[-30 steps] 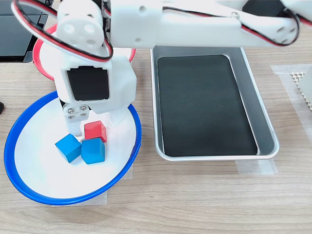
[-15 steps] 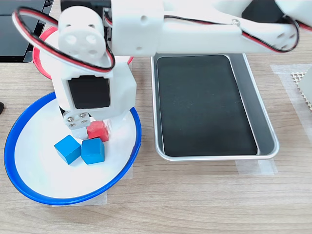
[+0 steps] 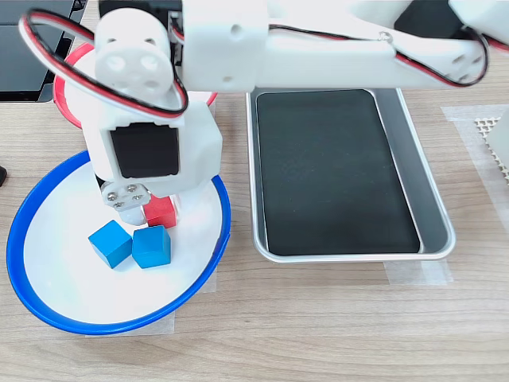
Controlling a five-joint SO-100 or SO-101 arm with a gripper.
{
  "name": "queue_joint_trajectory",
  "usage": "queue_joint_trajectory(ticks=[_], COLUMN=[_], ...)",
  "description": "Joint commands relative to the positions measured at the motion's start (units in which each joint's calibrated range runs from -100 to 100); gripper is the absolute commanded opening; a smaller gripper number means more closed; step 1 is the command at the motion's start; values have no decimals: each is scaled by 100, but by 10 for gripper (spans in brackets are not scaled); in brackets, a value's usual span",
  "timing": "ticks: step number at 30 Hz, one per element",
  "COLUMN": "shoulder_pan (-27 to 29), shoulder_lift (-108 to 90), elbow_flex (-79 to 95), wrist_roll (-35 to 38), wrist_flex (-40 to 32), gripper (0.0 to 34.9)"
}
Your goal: Relocate any misplaced blocks to their matching dishes.
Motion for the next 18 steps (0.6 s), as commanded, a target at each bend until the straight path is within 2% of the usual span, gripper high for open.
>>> queue_joint_trajectory(ticks=[1,10,18], shoulder_pan=[-31,35,468], shoulder_lift=[-377,-769,-1017], elbow_flex=[-154,-54,-27], wrist_roll=[59,293,850], wrist_flex=[-38,-120,-360], gripper=[4,4,4])
